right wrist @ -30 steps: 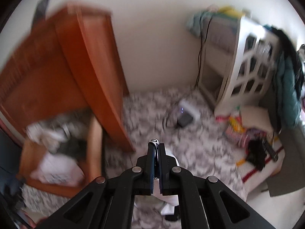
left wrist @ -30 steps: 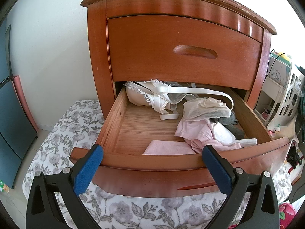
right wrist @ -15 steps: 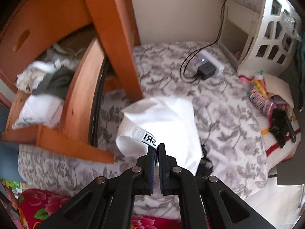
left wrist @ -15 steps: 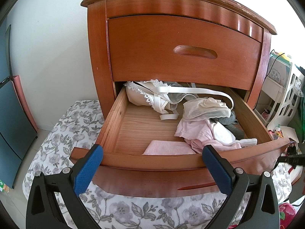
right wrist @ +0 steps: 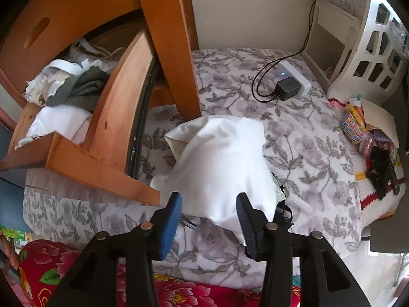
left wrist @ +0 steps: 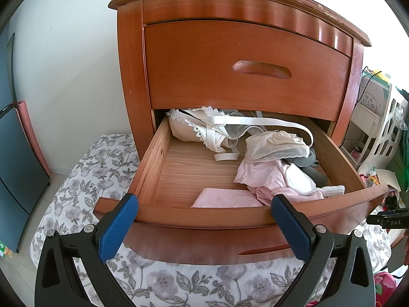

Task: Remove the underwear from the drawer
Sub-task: 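Carry the white banded garment over the bed with the right gripper, then open the right gripper to drop the white garment on the bedspread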

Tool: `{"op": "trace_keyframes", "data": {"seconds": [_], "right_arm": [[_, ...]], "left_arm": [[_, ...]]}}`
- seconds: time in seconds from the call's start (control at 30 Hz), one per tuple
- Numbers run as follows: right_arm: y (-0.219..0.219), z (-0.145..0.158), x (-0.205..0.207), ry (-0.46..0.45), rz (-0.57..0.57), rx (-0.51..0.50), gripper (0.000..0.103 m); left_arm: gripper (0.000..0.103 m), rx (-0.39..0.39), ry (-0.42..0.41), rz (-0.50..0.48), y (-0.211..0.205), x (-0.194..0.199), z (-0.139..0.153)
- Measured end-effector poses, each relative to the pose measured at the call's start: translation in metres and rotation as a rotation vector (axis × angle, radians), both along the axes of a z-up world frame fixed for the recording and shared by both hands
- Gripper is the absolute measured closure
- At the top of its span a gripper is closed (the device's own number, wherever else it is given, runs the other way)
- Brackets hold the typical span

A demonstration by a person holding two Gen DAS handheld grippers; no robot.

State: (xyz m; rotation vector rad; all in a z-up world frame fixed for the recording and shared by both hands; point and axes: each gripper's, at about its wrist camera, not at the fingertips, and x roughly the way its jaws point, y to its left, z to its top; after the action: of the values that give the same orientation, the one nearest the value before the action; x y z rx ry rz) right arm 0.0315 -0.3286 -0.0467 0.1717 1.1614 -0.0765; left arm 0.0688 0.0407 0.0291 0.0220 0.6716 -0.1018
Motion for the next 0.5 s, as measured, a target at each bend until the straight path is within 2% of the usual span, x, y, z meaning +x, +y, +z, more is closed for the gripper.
{"op": "trace_keyframes", "data": {"seconds": [0.03,0.37,0.5], "right_arm": [[-0.0006,0.0003,0.0002,0.0,-0.002,0.001,0.041],[-0.0026,-0.0022,0.0004,0.006,-0.001,-0.025,0.004],[-0.0026,-0.0032,-0.0005,0.001,-0.002,-0.042,0.0]], "left_arm": [[0.0,0.0,0.0,0.0,0.0001,0.0,0.0],[0.0,0.0,0.0,0.0,0.0001,0.0,0.0],[0.0,0.0,0.0,0.0,0.0,0.0,0.0]]}}
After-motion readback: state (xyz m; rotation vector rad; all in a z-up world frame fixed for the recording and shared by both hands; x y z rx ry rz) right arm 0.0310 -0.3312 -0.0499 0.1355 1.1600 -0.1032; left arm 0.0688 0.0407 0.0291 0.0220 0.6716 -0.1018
